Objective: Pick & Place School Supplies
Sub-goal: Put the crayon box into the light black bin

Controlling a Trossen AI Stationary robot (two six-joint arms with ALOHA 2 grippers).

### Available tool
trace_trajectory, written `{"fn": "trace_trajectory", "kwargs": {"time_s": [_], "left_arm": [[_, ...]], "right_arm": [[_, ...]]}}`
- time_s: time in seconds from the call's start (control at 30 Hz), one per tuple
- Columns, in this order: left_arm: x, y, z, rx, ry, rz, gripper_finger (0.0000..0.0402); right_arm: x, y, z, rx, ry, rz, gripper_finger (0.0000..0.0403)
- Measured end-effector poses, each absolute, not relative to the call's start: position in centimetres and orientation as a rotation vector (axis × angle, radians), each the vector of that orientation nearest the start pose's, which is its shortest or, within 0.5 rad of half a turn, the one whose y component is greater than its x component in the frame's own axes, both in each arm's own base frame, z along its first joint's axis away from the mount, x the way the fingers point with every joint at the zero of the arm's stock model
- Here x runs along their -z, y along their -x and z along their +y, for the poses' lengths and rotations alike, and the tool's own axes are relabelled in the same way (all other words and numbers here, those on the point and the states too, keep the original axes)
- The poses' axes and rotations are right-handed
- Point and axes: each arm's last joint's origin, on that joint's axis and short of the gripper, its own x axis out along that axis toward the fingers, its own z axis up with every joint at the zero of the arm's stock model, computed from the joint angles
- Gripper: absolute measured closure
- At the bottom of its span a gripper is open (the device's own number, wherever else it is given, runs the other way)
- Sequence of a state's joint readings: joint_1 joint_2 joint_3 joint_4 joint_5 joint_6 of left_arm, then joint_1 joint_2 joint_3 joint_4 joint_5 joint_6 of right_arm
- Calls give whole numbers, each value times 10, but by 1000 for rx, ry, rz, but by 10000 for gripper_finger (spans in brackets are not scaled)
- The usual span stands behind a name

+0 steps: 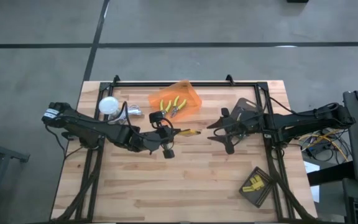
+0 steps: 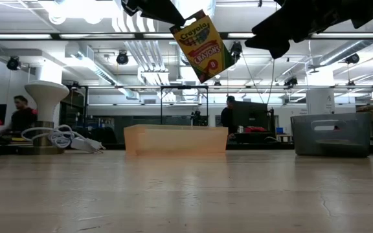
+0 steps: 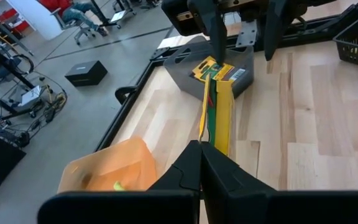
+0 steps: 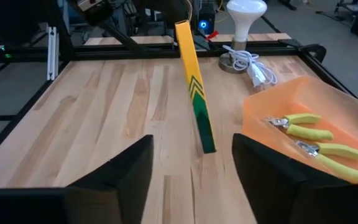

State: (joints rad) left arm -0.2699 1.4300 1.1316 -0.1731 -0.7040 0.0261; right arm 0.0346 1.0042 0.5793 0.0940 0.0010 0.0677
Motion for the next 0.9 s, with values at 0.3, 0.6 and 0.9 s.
{"fn": "trace_trajectory", "kwargs": {"time_s": [0.3,0.6,0.9], "left_arm": [[-309,-308,-66,-415,-246,426,401],[-309,-308,-66,-413,-246,426,401],[-310,-310,-67,-362,-228,418,401]], "right_arm": [[-248,-218,8,-21,-69,332,116],[-249,-218,8,-21,-73,330,78],[-254,-220,8,-24,-72,270,80]]}}
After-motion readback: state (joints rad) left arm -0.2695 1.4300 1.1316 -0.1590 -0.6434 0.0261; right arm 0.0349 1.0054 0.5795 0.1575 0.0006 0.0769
